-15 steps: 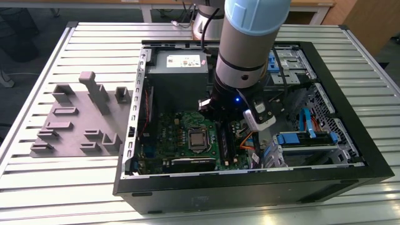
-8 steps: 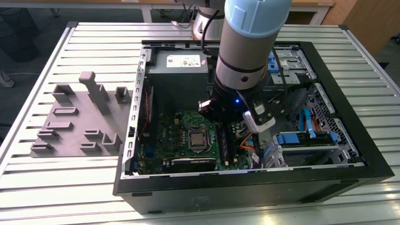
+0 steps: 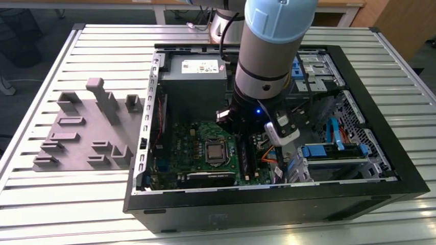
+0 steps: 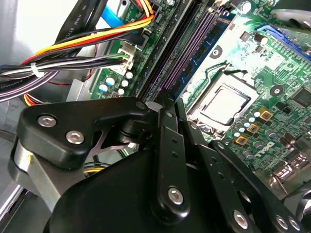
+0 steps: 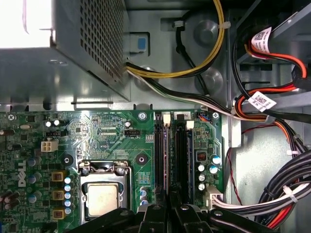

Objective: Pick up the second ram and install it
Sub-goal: 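Insert the second ram into the second slot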

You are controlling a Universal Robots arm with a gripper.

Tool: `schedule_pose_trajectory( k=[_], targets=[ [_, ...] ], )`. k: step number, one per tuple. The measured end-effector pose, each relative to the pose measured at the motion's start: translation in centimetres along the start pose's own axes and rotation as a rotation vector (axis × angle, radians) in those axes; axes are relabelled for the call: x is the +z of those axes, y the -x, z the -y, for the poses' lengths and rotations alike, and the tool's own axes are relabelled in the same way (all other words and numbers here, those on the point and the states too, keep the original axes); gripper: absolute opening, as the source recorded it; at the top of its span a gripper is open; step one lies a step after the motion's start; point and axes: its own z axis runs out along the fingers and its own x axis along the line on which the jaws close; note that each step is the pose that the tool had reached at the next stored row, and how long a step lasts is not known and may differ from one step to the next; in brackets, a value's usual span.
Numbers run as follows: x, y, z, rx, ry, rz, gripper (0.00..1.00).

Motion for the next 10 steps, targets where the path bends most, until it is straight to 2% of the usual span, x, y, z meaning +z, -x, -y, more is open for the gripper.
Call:
schedule_pose_trajectory(
  k=[10],
  targets=[
    [0.18,0.01,0.06,0.004,0.0000,0.0001,0.14]
  ],
)
